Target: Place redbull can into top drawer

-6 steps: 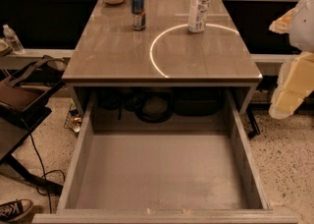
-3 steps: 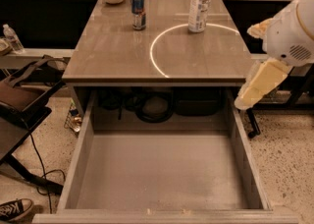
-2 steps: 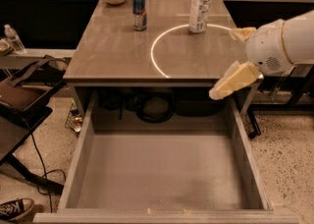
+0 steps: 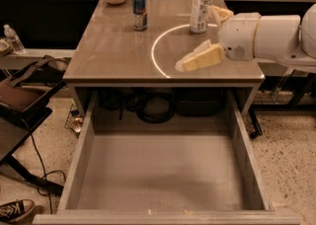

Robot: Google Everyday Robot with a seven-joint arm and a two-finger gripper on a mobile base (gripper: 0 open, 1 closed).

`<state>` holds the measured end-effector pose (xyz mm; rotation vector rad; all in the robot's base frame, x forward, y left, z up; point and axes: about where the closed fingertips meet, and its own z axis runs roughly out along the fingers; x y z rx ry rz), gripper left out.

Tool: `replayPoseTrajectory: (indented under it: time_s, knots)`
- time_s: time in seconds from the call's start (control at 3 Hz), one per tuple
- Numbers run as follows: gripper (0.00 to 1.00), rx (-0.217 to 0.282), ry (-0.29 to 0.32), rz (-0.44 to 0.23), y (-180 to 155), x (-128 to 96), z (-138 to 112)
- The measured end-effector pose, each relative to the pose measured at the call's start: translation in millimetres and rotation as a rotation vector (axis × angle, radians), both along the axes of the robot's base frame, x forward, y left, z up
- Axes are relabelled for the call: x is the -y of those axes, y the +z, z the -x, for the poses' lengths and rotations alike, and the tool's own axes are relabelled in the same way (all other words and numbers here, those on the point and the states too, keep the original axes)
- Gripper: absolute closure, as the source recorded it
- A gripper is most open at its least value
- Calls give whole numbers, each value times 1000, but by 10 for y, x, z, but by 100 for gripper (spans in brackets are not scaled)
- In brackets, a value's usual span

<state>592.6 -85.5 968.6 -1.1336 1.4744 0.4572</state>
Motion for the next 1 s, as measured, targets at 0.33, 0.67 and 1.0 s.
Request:
replayPoseTrajectory:
  time_s: [0.33, 0.67, 1.0]
  knots:
    - [0, -7, -6, -1, -10, -62, -41]
    - [0, -20, -54, -12, -88, 20, -296]
    - [0, -117, -124, -179, -348, -398, -1364]
